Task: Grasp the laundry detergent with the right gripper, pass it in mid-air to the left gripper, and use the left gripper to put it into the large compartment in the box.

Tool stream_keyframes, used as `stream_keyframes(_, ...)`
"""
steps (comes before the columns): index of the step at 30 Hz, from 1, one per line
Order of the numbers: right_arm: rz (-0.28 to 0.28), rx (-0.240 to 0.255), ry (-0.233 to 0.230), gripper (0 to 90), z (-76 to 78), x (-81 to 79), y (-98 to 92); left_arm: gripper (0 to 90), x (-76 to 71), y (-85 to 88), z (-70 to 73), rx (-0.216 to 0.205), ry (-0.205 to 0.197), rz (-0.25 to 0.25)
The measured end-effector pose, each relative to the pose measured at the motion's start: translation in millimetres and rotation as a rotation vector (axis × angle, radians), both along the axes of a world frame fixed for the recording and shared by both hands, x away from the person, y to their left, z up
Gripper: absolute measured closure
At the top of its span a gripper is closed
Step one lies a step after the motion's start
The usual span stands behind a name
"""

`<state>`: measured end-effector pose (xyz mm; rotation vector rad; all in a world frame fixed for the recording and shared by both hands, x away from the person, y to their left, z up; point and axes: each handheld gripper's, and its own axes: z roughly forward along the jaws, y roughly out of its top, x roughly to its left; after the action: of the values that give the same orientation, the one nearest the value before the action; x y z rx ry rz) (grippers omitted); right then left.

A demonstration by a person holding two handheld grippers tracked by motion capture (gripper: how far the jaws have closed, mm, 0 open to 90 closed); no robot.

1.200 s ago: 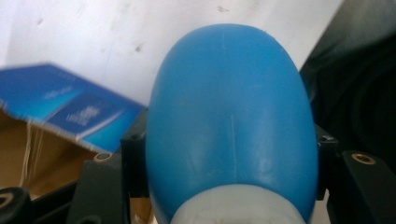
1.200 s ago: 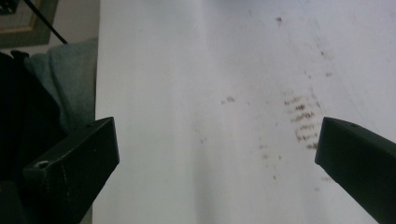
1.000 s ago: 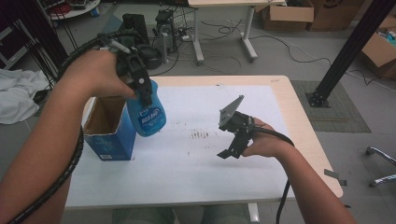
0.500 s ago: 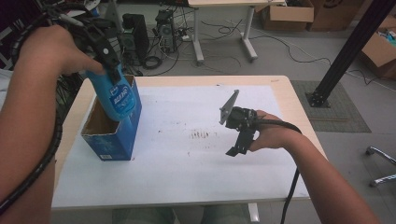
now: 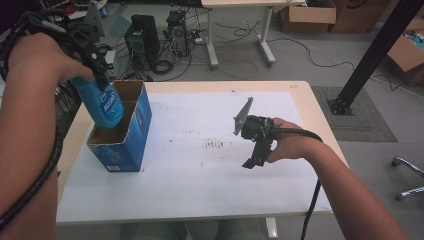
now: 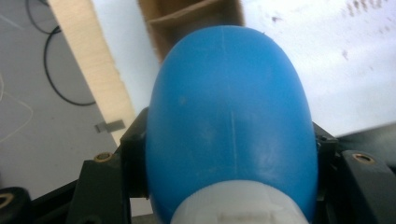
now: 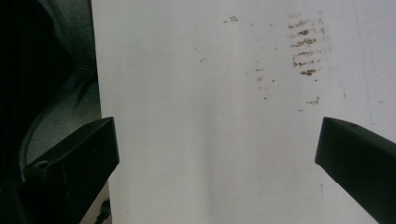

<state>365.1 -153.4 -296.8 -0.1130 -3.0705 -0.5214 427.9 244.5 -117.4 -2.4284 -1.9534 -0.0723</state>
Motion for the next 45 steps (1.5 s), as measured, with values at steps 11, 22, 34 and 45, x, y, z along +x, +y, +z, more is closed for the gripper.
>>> stream_keyframes(11, -0.004, -0.01, 0.007, 0.0, -2.6, 2.8, -1.8, 38.5, 1.2, 2.1, -27.6, 0.028, 0.004, 0.038)
stream_keyframes(22, 0.007, -0.022, 0.023, 0.0, -7.1, 1.8, 2.5, 38.4, 1.1, -3.4, -74.7, 0.017, 0.014, 0.021)
stream_keyframes(34, 0.005, -0.036, 0.034, 0.0, -10.7, 0.3, -0.2, 38.4, 7.4, -5.6, -127.6, 0.01, 0.027, 0.036)
stream_keyframes(45, -0.002, -0.038, 0.041, 0.0, -15.6, -0.4, -3.6, 38.5, 9.4, -6.2, -159.2, 0.03, 0.014, 0.045)
